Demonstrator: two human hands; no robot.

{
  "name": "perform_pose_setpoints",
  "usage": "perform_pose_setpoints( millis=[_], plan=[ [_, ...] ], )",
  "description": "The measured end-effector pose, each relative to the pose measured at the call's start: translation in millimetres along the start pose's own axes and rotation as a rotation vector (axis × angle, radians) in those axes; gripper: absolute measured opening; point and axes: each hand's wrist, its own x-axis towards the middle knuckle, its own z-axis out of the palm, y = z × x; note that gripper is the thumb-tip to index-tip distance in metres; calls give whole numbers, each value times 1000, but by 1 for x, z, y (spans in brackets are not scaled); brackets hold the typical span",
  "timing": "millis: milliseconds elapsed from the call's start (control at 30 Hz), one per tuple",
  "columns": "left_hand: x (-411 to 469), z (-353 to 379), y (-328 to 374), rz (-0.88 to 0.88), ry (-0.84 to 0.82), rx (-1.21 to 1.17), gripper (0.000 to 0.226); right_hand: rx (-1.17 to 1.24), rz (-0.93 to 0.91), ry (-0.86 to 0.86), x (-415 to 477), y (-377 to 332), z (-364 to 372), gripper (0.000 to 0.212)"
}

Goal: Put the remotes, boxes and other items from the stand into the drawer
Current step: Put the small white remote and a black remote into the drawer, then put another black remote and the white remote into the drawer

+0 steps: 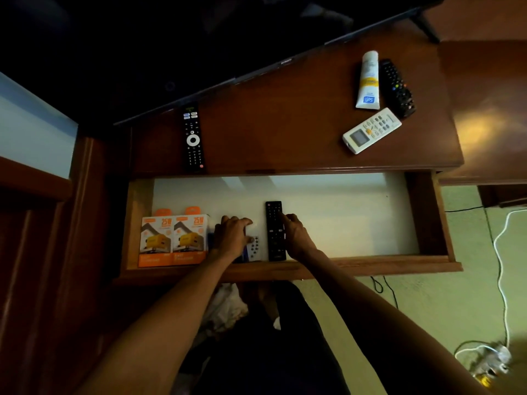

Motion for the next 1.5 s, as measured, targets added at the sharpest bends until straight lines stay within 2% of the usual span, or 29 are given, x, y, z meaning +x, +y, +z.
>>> perform_pose_setpoints(
  millis=[433,633,700,833,900,967,1033,1167,1233,1367,1500],
  plan=[
    [3,1,-2,79,2,25,42,-5,39,-76,7,-9,21,86],
    [-4,-5,1,95,13,-7,42,-153,25,-99,3,-8,18,90],
    [-10,-16,7,174,122,-46,33,-212,30,-109,1,-12,15,88],
    [-19,-66,20,303,517,-174,28,-239,23,-5,1,-25,-3,59],
    [-12,-99,17,275,720,-123,31,-209,3,66,4,-35,-18,52],
    [3,-130,7,142,816,-60,37,-153,-29,144,10,-46,-36,42],
    [23,-152,-6,-22,796,-81,48,-102,-44,206,14,-56,-56,37],
    [57,-168,-14,-208,509,-384,77,-44,-55,324,17,-70,-95,40],
    [64,-172,-4,-230,429,-450,82,-13,-51,388,18,-71,-115,38],
    [64,-173,28,-196,449,-451,73,63,21,503,19,-59,-157,35],
    [60,-159,69,-95,420,-490,74,129,212,606,20,-29,-199,39]
  ],
)
